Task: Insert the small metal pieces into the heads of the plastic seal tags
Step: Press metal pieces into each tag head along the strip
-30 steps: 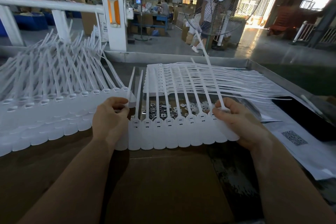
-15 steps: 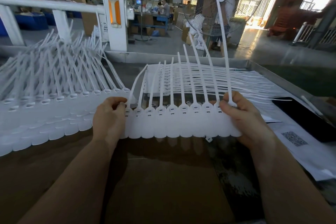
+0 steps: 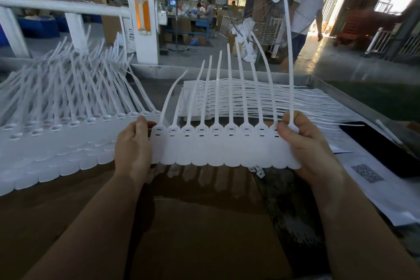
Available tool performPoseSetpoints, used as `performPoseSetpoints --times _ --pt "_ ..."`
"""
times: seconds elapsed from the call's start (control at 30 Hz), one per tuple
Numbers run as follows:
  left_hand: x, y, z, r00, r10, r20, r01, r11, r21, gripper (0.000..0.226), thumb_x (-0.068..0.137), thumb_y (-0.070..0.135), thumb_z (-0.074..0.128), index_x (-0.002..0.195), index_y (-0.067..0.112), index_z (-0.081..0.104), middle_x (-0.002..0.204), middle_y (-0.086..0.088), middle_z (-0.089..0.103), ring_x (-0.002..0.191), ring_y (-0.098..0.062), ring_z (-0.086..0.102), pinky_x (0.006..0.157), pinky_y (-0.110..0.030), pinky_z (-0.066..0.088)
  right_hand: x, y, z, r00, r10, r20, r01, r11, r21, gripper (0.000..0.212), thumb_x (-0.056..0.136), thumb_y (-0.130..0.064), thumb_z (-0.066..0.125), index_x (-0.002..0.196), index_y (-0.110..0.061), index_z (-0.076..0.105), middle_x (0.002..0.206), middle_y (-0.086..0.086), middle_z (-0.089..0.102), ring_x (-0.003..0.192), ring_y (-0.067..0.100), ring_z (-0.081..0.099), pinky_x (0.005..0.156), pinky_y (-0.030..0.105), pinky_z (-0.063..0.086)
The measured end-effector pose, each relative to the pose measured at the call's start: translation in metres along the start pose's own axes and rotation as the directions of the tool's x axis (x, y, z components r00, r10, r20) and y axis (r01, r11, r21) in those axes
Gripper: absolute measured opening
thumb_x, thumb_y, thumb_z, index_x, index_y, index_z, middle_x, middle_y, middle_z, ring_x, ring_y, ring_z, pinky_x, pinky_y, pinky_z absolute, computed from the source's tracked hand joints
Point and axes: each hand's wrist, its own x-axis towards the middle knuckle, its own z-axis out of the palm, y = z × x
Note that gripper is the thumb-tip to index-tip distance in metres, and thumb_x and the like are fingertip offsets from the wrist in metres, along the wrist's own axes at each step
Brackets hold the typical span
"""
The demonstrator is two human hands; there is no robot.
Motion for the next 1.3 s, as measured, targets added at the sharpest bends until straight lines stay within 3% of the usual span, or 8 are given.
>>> performPoseSetpoints --times 0.23,0.57,0.73,0.87,1.07,1.13,1.2,1.3 --pt "-0.006 0.007 -0.002 0.997 -0.081 -0.011 0.079 0.987 -0.137 0.046 0.095 0.055 0.025 0.079 0.031 0.060 0.089 0.007 0.061 0.092 -0.020 0.057 0.092 -0.047 0.047 -0.001 -0.003 0.002 1.000 -0.021 -0.002 0.021 1.000 0.020 0.010 0.092 -0.005 0.049 0.089 -0.015 0.050 0.084 0.000 0.072 0.074 0.015 0.068 0.056 0.027 0.054" --pt "-0.011 0.010 -0.005 0.994 -0.102 0.032 0.106 0.978 -0.180 0.052 0.091 0.064 0.022 0.082 0.030 0.061 0.098 -0.006 0.065 0.097 -0.030 0.062 0.089 -0.051 0.049 0.000 -0.001 0.000 0.998 -0.043 -0.047 0.045 0.998 0.045 0.014 0.092 -0.007 0.050 0.085 -0.019 0.052 0.093 0.004 0.073 0.082 0.019 0.070 0.062 0.029 0.056" --pt "-0.011 0.010 -0.003 0.998 -0.066 0.009 0.066 0.984 -0.165 0.067 0.093 0.060 0.021 0.091 0.010 0.065 0.081 -0.006 0.066 0.073 -0.019 0.058 0.080 -0.041 0.047 0.003 0.002 0.000 0.992 -0.053 -0.119 0.062 0.996 0.070 0.015 0.092 -0.007 0.051 0.084 -0.019 0.055 0.099 0.007 0.072 0.086 0.022 0.070 0.064 0.031 0.056" --pt "-0.010 0.006 -0.002 0.999 0.024 0.030 -0.021 0.993 -0.115 0.065 0.096 0.056 0.019 0.088 0.012 0.066 0.085 -0.007 0.067 0.069 -0.015 0.054 0.067 -0.031 0.044 0.005 0.004 0.000 0.978 -0.047 -0.202 0.057 0.997 0.045 0.015 0.093 -0.008 0.051 0.084 -0.020 0.055 0.099 0.005 0.072 0.086 0.020 0.069 0.069 0.031 0.057" --pt "-0.010 0.005 -0.001 0.998 0.011 0.055 -0.004 0.992 -0.123 0.064 0.095 0.056 0.023 0.086 0.012 0.067 0.083 -0.006 0.066 0.076 -0.019 0.056 0.088 -0.049 0.050 0.007 0.006 -0.002 0.949 -0.057 -0.310 0.078 0.995 0.055 0.017 0.093 -0.007 0.052 0.081 -0.019 0.050 0.088 -0.002 0.072 0.074 0.012 0.069 0.058 0.023 0.054" --pt "-0.008 0.004 0.000 0.999 0.014 0.045 -0.008 0.992 -0.124 0.062 0.096 0.055 0.024 0.087 0.011 0.067 0.084 -0.006 0.066 0.075 -0.017 0.056 0.075 -0.029 0.055 0.008 0.008 -0.002 0.939 -0.053 -0.339 0.072 0.997 0.042 0.009 0.093 -0.008 0.053 0.088 -0.015 0.049 0.091 -0.001 0.073 0.077 0.014 0.069 0.061 0.027 0.056" --pt "-0.007 0.004 0.001 0.999 0.012 0.044 -0.008 0.995 -0.098 0.060 0.097 0.053 0.024 0.087 0.012 0.066 0.084 -0.005 0.065 0.074 -0.013 0.055 0.048 -0.009 0.046 0.010 0.009 -0.002 0.931 -0.037 -0.364 0.061 0.997 0.052 0.007 0.093 -0.010 0.053 0.095 -0.015 0.049 0.098 0.004 0.072 0.085 0.019 0.069 0.071 0.033 0.058" --pt "-0.005 0.002 0.001 0.997 0.055 0.058 -0.054 0.998 -0.021 0.054 0.098 0.050 0.025 0.083 0.017 0.065 0.081 0.000 0.065 0.074 -0.009 0.056 0.048 -0.015 0.042 0.013 0.011 -0.002 0.909 -0.023 -0.416 0.052 0.997 0.058 0.010 0.093 -0.010 0.054 0.087 -0.017 0.049 0.092 0.000 0.072 0.088 0.020 0.067 0.074 0.033 0.057"
